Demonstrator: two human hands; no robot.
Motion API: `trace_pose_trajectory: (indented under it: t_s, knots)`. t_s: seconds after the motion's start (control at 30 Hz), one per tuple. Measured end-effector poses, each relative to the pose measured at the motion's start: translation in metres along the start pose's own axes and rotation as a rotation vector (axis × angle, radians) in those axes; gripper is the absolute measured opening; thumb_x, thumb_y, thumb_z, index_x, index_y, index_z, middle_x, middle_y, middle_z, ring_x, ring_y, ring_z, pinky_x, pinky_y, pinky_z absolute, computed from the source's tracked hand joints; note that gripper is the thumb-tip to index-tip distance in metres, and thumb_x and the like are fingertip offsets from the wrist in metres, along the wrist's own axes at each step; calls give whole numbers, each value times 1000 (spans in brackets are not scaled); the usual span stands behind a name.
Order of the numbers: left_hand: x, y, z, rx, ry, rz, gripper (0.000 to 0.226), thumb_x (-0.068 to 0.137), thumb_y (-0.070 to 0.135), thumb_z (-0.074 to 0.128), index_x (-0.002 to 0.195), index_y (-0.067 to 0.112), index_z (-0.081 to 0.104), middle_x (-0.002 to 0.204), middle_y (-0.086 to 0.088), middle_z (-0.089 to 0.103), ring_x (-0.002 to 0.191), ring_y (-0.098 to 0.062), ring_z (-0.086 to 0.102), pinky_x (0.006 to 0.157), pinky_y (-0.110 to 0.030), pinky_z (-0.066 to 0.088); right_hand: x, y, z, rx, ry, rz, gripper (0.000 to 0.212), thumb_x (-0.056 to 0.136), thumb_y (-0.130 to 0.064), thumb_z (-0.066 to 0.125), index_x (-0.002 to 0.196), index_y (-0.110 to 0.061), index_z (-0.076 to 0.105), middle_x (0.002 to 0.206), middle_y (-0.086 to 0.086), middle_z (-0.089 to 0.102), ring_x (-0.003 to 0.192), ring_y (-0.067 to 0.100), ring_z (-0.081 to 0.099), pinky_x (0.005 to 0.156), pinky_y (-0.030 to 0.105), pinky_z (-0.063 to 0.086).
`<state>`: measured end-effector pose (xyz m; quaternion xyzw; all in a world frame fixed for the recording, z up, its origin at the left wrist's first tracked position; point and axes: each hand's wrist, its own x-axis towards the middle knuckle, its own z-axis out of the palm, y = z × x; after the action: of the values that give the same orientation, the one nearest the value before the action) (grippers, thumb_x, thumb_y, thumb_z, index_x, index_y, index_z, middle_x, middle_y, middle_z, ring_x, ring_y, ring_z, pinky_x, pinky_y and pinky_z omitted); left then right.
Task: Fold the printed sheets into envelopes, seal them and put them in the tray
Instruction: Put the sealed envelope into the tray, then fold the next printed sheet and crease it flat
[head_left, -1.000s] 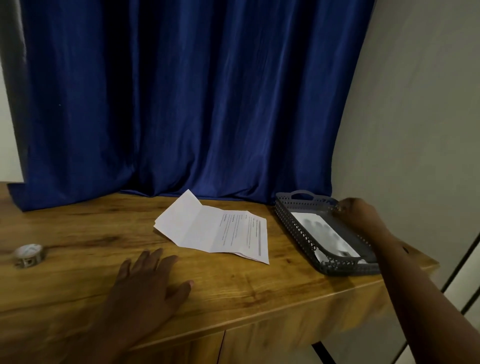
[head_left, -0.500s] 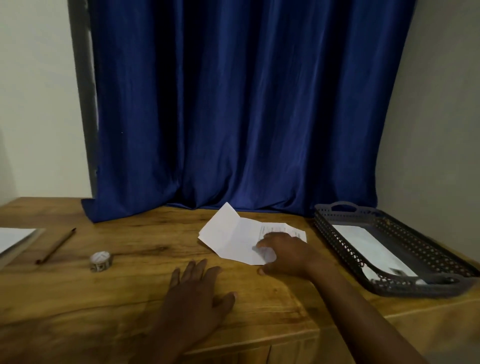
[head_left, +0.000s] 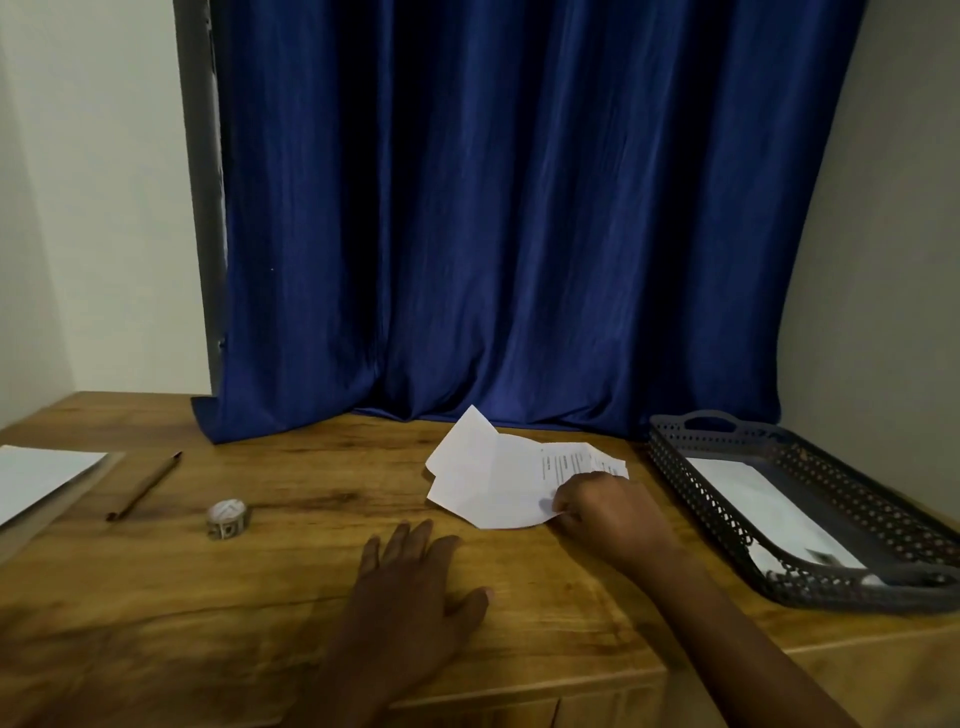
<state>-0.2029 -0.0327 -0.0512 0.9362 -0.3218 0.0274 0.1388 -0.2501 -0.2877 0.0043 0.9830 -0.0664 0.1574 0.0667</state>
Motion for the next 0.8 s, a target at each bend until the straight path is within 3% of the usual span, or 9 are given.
trace_pose_trajectory:
  t_s: [0.17,0.3,0.4,0.5,0.57,0.63,0.73,0.8]
  knots:
    - [-3,3,-4,-92,72,-2,82,86,79,37,155,38,20,167,6,14,153,-16,10,126,-47,8,-10,1,-2,65,5,-10,34,94,-50,60,122,-33,69,128,-10,68,115,9,61,92,26,51]
    - [-11,3,-13,-334,331,55,74,88,59,60,151,37,28,165,11,11,150,-12,18,121,-38,27,-35,-18,-8,63,154,-95,27,97,-43,54,119,-38,70,124,-16,68,113,2,59,96,23,50]
    - [-25,-1,-23,-421,569,156,55,89,43,67,140,31,50,160,6,29,145,-15,30,116,-49,35,-62,-46,-9,130,203,-141,21,93,-46,57,109,-43,70,112,-23,70,104,-6,61,92,14,44]
    - [-45,-3,-32,-332,664,270,48,85,53,62,129,33,58,155,0,42,140,-17,36,112,-61,35,-86,-73,-11,202,182,-226,17,84,-44,71,101,-46,73,108,-27,72,103,-5,65,89,17,49]
    - [-56,-6,-41,-293,585,312,51,85,65,53,131,41,52,159,8,35,145,-4,20,117,-52,25,-95,-88,-11,230,136,-310,19,80,-42,74,98,-46,75,110,-26,72,108,-2,66,91,23,54]
    - [-63,-14,-54,-194,410,278,62,83,75,41,139,48,41,163,19,20,144,10,-1,122,-40,8,-98,-100,-12,322,63,-361,21,84,-42,71,104,-47,75,122,-28,68,121,-3,59,106,27,47]
    - [-61,-33,-67,16,165,176,71,87,77,37,151,49,23,166,19,3,151,-2,-6,126,-39,0,-96,-110,-12,452,-33,-388,27,94,-46,61,120,-50,67,140,-36,50,139,-16,27,118,19,19]
    - [-56,-46,-67,80,76,106,71,92,73,39,154,46,17,167,15,-2,153,-9,-9,126,-42,-2,-92,-113,-15,480,-76,-393,30,92,-51,61,122,-52,64,142,-42,44,138,-22,16,119,17,12]
